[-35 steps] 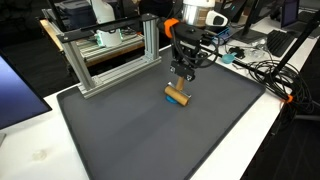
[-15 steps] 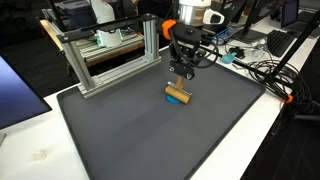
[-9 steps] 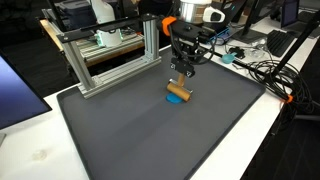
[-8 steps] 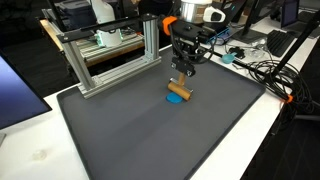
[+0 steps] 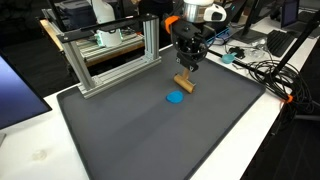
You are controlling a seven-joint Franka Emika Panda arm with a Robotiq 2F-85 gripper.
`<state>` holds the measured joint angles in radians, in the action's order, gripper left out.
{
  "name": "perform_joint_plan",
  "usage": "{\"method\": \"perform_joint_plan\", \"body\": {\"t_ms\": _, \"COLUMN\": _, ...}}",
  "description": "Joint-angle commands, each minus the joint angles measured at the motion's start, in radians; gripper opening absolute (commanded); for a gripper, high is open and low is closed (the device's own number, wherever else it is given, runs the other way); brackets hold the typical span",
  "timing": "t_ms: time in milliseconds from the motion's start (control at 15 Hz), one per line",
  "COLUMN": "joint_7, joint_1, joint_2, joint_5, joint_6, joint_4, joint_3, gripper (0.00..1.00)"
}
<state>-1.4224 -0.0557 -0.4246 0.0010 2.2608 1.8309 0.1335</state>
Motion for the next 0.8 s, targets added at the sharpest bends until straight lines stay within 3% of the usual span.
{"method": "perform_joint_plan", "body": {"t_ms": 0, "joint_7": 0.094, "joint_1": -0.004, "joint_2": 0.102, "joint_5": 0.133, "joint_6": 0.037, "joint_4": 0.072, "joint_3": 0.022, "gripper": 0.22}}
{"method": "perform_joint_plan", "body": {"t_ms": 333, "joint_7": 0.36, "joint_1": 0.034, "joint_2": 0.164, "joint_5": 0.138, "joint_6": 0.078, "joint_4": 0.085, "joint_3": -0.005, "gripper": 0.22}}
{"method": "perform_joint_plan", "body": {"t_ms": 733, "joint_7": 0.759, "joint_1": 0.076, "joint_2": 0.157, "joint_5": -0.024, "joint_6": 0.037, "joint_4": 0.026, "joint_3": -0.064, "gripper": 0.22}}
